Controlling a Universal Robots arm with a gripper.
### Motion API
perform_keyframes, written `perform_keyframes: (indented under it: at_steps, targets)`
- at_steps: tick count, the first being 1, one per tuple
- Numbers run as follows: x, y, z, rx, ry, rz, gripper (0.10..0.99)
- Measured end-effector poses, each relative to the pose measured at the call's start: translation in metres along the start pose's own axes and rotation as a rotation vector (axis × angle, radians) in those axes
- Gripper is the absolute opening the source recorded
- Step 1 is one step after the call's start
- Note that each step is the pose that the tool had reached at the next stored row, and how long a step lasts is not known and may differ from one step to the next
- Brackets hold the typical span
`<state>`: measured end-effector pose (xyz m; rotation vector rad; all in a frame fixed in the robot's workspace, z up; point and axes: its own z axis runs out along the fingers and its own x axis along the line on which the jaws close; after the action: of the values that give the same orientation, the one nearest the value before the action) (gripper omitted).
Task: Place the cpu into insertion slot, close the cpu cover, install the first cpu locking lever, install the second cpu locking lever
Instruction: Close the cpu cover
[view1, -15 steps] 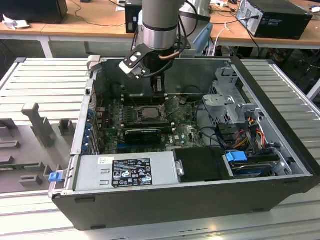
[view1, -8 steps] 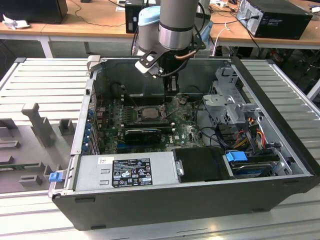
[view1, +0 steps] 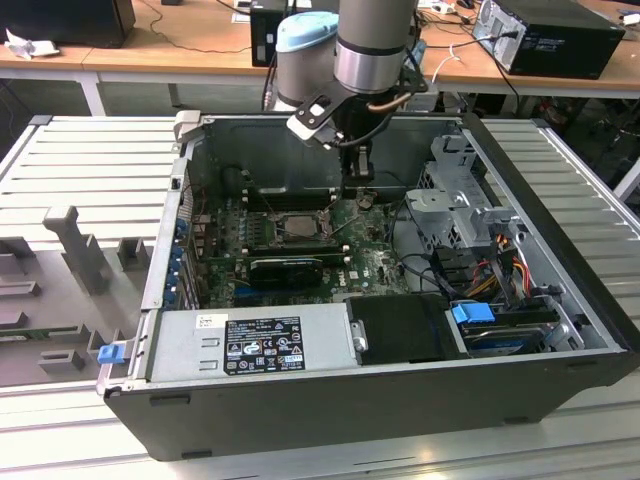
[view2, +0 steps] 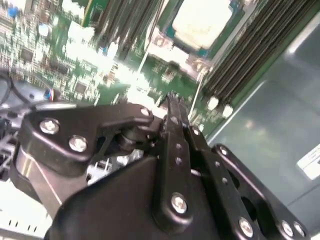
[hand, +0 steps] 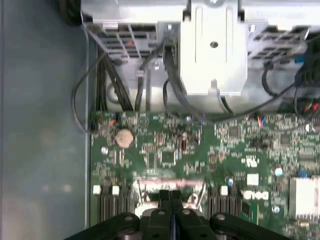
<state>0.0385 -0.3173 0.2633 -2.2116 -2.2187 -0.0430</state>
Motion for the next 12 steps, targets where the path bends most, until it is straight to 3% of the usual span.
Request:
perform_keyframes:
  at_steps: [5, 9, 12]
  targets:
    - [0.0000, 0.0181, 0.0013, 0.001, 0.0000, -0.005, 0.106]
    - [-0.0002, 0.0251, 0.0054, 0.001, 0.0001, -0.009, 0.106]
    - [-0.0003, 0.0259, 0.0104, 0.001, 0.0000, -0.009, 0.106]
